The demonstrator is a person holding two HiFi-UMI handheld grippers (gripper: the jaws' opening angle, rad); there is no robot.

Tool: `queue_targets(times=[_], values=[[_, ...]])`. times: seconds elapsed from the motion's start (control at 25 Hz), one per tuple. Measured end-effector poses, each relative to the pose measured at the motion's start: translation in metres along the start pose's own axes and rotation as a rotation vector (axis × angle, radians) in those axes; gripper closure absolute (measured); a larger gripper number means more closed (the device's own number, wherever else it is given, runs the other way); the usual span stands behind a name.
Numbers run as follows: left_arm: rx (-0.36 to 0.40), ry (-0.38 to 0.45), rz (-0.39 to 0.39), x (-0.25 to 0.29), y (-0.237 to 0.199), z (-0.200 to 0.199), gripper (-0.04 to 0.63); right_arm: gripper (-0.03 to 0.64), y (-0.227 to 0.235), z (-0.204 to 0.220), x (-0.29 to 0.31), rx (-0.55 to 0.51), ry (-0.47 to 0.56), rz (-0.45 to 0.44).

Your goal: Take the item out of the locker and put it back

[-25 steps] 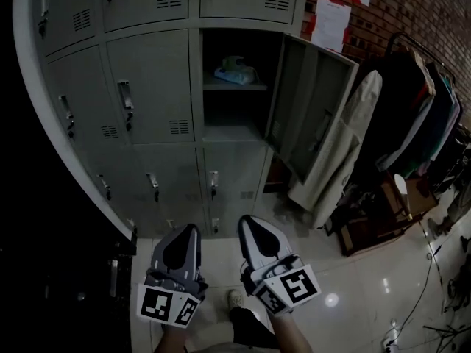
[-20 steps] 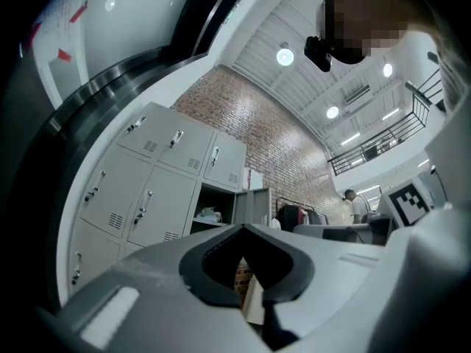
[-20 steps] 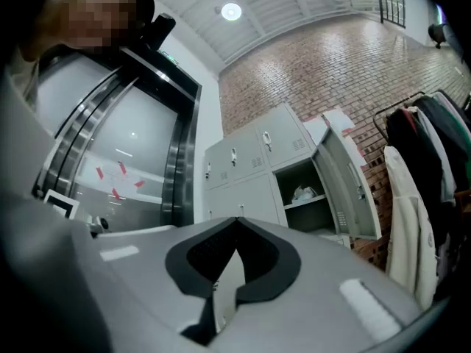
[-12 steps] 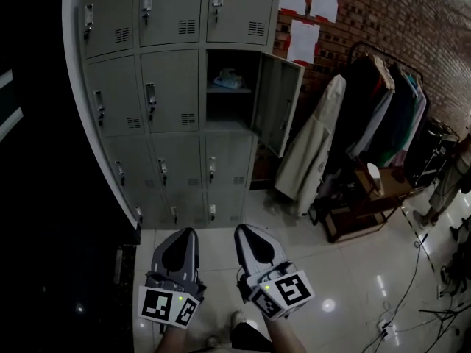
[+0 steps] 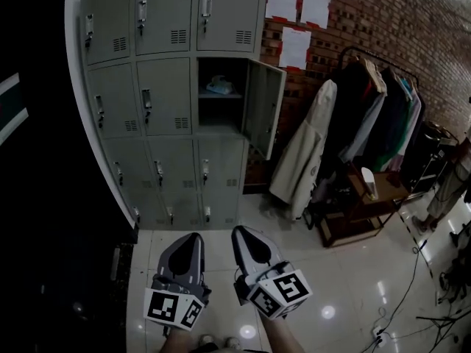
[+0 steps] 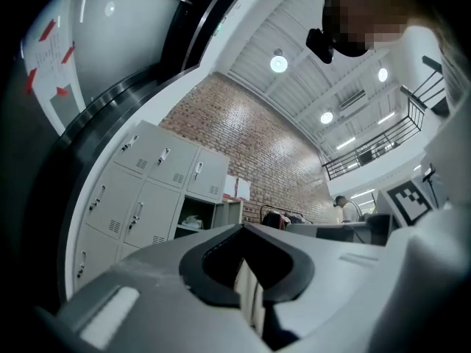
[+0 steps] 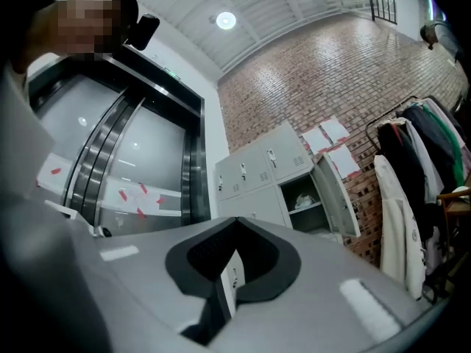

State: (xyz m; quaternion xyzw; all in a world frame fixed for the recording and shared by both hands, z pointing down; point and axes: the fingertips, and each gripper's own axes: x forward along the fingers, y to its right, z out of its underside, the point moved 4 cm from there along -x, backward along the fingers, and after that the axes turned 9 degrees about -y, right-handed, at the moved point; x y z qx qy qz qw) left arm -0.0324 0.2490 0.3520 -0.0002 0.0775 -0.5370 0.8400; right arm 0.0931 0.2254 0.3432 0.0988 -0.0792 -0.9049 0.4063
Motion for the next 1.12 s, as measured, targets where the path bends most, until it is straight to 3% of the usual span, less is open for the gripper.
queue_targets(times=[0.32,1.12], values=[[0.008,0.042,-0.038,0.0,-0.014,-0.015,0.591,0.615,-0.008,-0.002,0.011,-0.051,-0.021,-0.013],[0.003,0.047,0.001,-0.007,-0.043,-0.021,0.592,0.615,-0.025,-0.003,0.022,-0.052,0.011,0.029]])
